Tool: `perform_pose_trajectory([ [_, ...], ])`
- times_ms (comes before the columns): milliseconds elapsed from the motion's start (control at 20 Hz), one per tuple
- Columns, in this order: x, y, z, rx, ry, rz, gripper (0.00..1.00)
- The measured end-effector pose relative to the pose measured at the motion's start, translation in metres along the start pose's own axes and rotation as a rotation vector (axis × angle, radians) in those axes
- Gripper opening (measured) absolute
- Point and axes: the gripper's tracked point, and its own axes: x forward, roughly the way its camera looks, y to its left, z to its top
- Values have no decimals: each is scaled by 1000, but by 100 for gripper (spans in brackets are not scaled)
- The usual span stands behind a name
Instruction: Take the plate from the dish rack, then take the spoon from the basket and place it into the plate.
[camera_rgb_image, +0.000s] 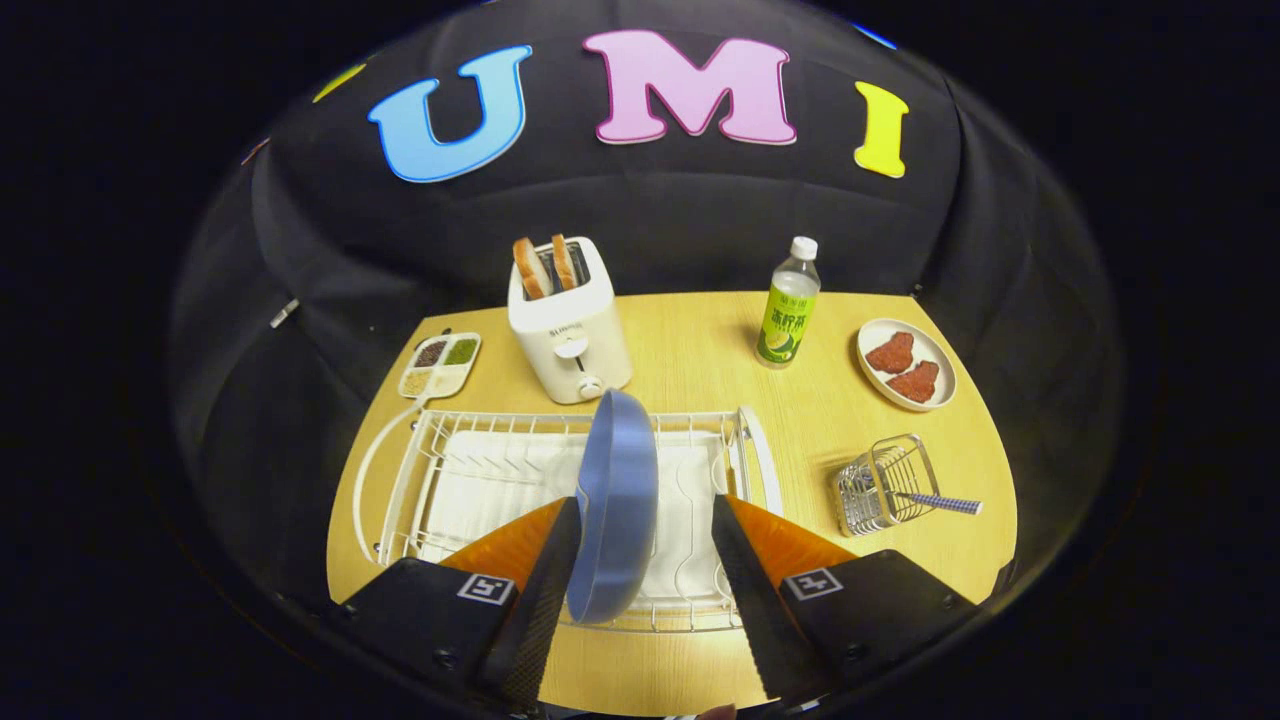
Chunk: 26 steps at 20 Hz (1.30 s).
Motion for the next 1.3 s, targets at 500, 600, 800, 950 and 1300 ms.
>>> perform_pose_trajectory([
  [500, 35, -1, -16, -37, 98, -200, 30],
  [600, 33, 0, -6, -70, 82, -223, 28],
  [800, 23, -1, 18, -173, 35, -265, 28],
  [950, 13, -5, 25, -150, 13, -250, 28],
  [1300, -40, -12, 16, 65, -4, -6, 28],
])
